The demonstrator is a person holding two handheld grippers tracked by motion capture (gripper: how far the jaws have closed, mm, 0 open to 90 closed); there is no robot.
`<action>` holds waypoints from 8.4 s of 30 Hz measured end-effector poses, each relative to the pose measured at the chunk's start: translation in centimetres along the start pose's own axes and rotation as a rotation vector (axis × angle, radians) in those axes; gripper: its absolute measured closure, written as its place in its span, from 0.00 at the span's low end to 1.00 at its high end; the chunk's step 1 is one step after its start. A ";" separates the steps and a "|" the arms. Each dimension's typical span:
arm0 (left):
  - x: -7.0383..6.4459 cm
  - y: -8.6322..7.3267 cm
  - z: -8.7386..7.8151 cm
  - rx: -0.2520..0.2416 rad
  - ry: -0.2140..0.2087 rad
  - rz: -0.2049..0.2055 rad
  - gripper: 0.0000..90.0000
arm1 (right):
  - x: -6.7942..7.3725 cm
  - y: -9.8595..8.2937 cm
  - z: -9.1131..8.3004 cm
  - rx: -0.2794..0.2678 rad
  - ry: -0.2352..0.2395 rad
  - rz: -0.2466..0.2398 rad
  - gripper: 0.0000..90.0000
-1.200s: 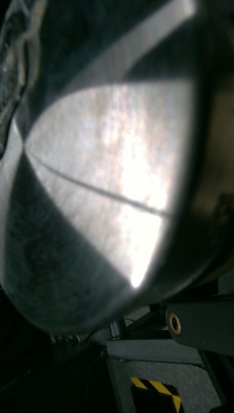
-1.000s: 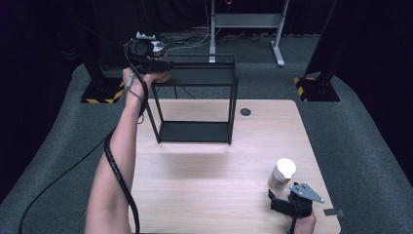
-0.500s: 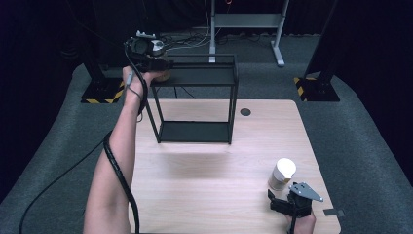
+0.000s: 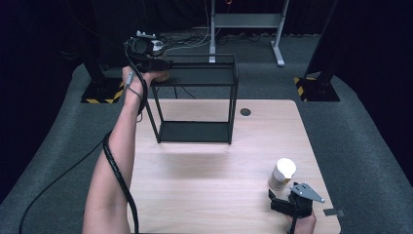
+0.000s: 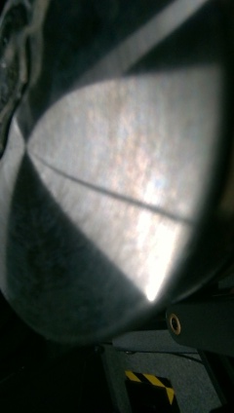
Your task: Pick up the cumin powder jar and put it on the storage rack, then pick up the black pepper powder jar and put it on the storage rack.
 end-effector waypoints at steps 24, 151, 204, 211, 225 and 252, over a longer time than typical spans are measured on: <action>-1.8 0.3 -1.1 0.051 0.056 0.057 0.00 | 0.0 -0.1 0.0 -0.005 -0.005 0.003 0.00; -12.8 -33.9 -1.4 0.239 0.036 -0.063 0.00 | 0.7 -0.1 1.9 -0.202 0.001 0.023 0.33; -12.9 -33.9 -1.4 0.237 0.036 -0.064 0.00 | 0.4 5.2 -1.4 -0.224 0.106 0.009 0.33; -12.9 -33.9 -1.4 0.237 0.035 -0.065 0.00 | 0.6 6.5 -1.6 -0.227 0.109 -0.013 0.33; -12.9 -33.9 -1.4 0.236 0.035 -0.061 0.00 | 1.0 8.2 -2.0 -0.237 0.107 -0.034 0.33; -12.8 -33.9 -1.4 0.235 0.032 -0.061 0.00 | 2.3 12.1 -2.0 -0.258 0.140 -0.061 0.33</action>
Point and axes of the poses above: each handheld gripper's, and its own axes: z roughly forward along the jaws, y roughly out of its top, x roughly to its left, the point moved 4 cm from there along z, roughly forward along the jaws, and after that the axes turned 10 degrees about z, right-handed, at the moved point
